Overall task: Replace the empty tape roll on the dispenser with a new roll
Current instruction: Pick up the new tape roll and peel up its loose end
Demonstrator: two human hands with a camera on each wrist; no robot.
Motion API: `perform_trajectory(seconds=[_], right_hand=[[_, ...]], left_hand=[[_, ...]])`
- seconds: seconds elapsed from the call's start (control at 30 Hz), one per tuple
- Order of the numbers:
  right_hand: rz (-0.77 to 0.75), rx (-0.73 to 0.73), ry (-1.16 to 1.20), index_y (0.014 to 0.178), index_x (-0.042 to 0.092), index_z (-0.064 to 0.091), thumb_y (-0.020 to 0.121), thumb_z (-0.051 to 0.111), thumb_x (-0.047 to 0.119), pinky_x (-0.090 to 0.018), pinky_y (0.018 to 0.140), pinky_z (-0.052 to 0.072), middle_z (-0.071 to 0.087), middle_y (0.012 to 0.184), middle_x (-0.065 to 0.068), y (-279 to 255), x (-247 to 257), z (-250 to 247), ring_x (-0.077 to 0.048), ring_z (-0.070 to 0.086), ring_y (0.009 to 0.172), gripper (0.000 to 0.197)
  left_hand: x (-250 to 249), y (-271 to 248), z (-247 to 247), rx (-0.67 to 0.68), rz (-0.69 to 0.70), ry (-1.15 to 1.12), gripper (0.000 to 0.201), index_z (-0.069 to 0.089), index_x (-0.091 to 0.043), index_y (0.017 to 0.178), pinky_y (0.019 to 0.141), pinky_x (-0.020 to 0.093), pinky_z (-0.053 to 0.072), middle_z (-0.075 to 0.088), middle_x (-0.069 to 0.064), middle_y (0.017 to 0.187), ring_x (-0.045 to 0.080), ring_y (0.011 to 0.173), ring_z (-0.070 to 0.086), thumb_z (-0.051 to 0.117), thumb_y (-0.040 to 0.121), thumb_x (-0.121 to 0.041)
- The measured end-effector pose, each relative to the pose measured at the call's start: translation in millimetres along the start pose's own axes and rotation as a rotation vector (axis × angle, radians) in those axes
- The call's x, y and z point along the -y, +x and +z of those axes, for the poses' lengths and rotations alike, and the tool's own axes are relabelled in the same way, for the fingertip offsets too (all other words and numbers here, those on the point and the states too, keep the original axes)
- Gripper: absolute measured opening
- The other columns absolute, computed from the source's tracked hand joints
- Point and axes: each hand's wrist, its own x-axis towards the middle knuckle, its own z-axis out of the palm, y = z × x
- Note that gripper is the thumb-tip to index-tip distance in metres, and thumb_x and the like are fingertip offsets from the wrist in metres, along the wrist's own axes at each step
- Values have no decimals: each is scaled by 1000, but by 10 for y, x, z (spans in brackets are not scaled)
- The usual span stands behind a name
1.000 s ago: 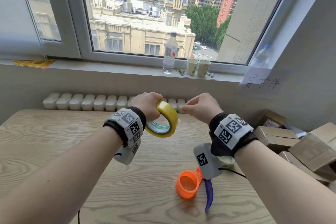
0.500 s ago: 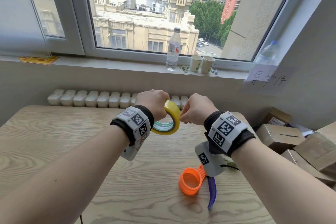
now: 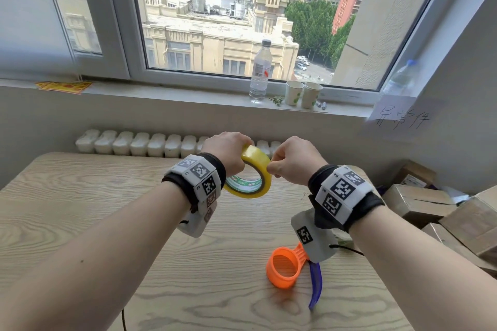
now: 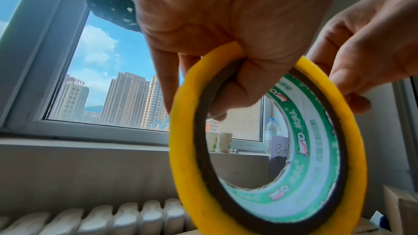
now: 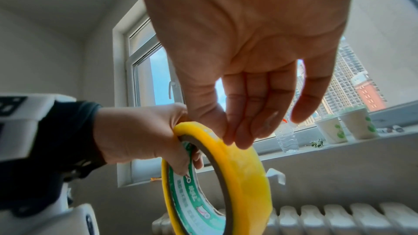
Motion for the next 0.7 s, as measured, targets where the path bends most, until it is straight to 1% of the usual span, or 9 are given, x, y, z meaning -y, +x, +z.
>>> perform_trajectory(seconds=[0.07,0.17,0.23,0.3,0.37,0.43,0.53,0.6,0.7], right_hand=[[14,10,62,58,14,67,73,66,18,-36,76,56,72,74,-6,6,-16,-12,-20,66,75,16],[45,25,149,55,14,67,74,67,17,-35,77,55,70,68,-5,32,-57,-33,-17,61,69,20],[54,38,232,59,9,70,76,66,15,-34,76,54,66,62,-2,41,-87,-41,-15,58,65,19],[59,41,316,63,6,71,79,65,13,-32,75,53,67,63,-3,54,-115,-38,-13,57,63,18],[64,37,368,65,5,71,80,64,13,-26,70,51,68,66,-5,58,-132,-35,-12,57,61,19],[70,12,433,70,3,71,82,63,11,-21,65,49,68,68,-6,53,-140,-30,-11,57,61,17],[84,-62,598,88,3,70,87,63,15,-11,55,46,67,77,-6,46,-154,-18,-10,58,65,14],[79,-102,643,93,8,70,86,67,28,-15,60,48,69,84,-5,57,-154,19,-11,62,71,21],[70,-180,605,78,18,71,73,78,38,-31,77,53,72,84,-2,85,-126,74,-16,66,82,21]], left_hand=[[16,9,6,9,-2,-22,45,59,-32,110,74,31,42,63,1,111,26,107,57,49,75,-5],[43,24,26,27,1,-82,37,58,-30,98,69,30,41,63,1,100,23,95,56,49,74,-3],[63,33,40,33,-15,-125,36,59,-28,97,67,29,41,58,-1,90,20,85,52,49,74,-2],[80,40,54,33,-24,-158,27,53,-27,85,66,28,40,54,-2,82,21,81,51,50,74,-2],[92,50,74,40,-35,-179,25,45,-25,74,65,28,41,53,-3,74,22,80,53,51,73,-1],[113,64,80,42,-56,-211,24,46,-22,66,65,28,43,52,-4,68,24,80,56,52,72,0],[131,72,50,22,-86,-267,19,52,-18,68,64,26,42,51,-2,64,25,77,55,54,70,1],[129,78,28,10,-100,-285,20,50,-19,66,64,26,40,50,-2,62,25,76,54,56,69,0],[98,91,8,-1,-109,-285,21,49,-21,66,63,25,37,49,-3,63,23,74,53,58,68,-2]])
